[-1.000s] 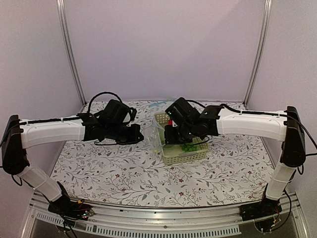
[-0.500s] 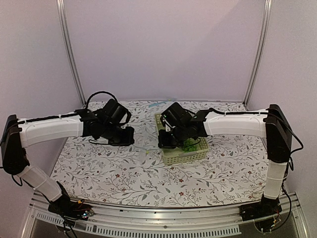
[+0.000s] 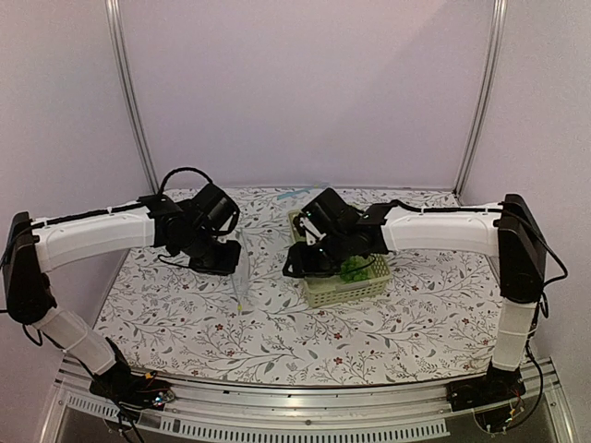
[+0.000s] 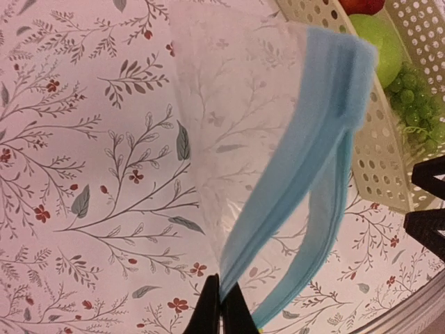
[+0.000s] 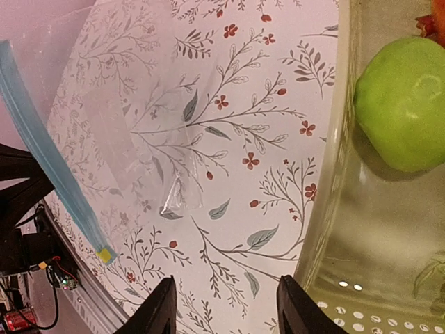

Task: Place the food in the zip-top bag and seal the zipper
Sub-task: Open the zipper food storage bag at the center of the board, then pick up the fake fruit from the bin.

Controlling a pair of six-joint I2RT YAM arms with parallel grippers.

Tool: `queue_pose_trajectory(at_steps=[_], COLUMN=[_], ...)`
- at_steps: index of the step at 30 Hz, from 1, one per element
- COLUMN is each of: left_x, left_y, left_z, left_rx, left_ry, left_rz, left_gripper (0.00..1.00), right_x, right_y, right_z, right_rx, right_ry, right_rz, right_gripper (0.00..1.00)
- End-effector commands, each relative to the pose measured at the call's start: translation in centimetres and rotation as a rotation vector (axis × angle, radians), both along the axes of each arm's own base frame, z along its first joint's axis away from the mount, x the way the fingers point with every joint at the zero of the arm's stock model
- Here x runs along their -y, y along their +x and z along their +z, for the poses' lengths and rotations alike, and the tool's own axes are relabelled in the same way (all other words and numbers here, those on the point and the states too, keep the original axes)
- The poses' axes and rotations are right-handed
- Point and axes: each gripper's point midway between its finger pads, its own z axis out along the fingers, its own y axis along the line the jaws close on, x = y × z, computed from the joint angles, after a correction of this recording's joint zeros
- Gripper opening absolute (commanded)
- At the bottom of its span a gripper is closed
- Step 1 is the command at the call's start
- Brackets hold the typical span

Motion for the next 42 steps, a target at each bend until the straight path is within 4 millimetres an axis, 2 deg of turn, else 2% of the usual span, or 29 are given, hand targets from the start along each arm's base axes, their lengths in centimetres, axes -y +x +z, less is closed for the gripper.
queue_pose_trajectory(at_steps=[1, 5, 10, 13, 17, 20, 26, 30, 35, 39, 42], left_x=[-0.4, 0.7, 3.3, 5.1, 6.4, 7.2, 7.7, 7.8, 8.1, 8.4, 8.4], left_y=[0.6, 1.0, 1.7, 2.0, 2.5, 2.8, 3.0, 2.7, 2.0, 1.1, 0.5], left_z=[0.1, -0.4, -0.9, -1.5, -3.1, -3.8, -4.1, -3.4, -0.9, 1.0, 1.5], left_rx=[-0.021, -0.048, -0.064, -0.082, -0.124, -0.14, -0.142, -0.141, -0.122, -0.113, -0.118], left_ry=[0.055, 0.045, -0.05, -0.117, -0.136, -0.146, -0.157, -0.179, -0.245, -0.321, -0.36], left_rz=[-0.017, -0.029, -0.053, -0.071, -0.073, -0.083, -0.087, -0.095, -0.111, -0.122, -0.125], left_gripper=[0.0, 0.0, 0.0, 0.0, 0.0, 0.0, 0.0, 0.0, 0.0, 0.0, 0.0], right_x=[1.3, 2.3, 2.5, 2.6, 4.1, 5.3, 7.3, 7.0, 7.1, 7.1, 6.4], right_y=[-0.3, -0.7, -1.0, -0.7, 0.9, 2.1, 5.9, 7.8, 10.2, 11.7, 12.3], right_z=[4.6, 5.6, 4.5, 4.3, 3.5, 2.9, 1.3, 0.3, -0.9, -2.2, -2.4], right_rx=[0.067, 0.091, 0.078, 0.09, 0.078, 0.119, 0.119, 0.118, 0.137, 0.115, 0.088], right_ry=[0.053, 0.054, 0.039, 0.044, 0.023, -0.031, -0.073, -0.09, -0.116, -0.101, -0.055], right_rz=[0.013, 0.014, 0.026, 0.013, -0.048, -0.082, -0.179, -0.19, -0.231, -0.27, -0.269], right_gripper=[0.54, 0.59, 0.56, 0.59, 0.61, 0.68, 0.73, 0.78, 0.84, 0.86, 0.86])
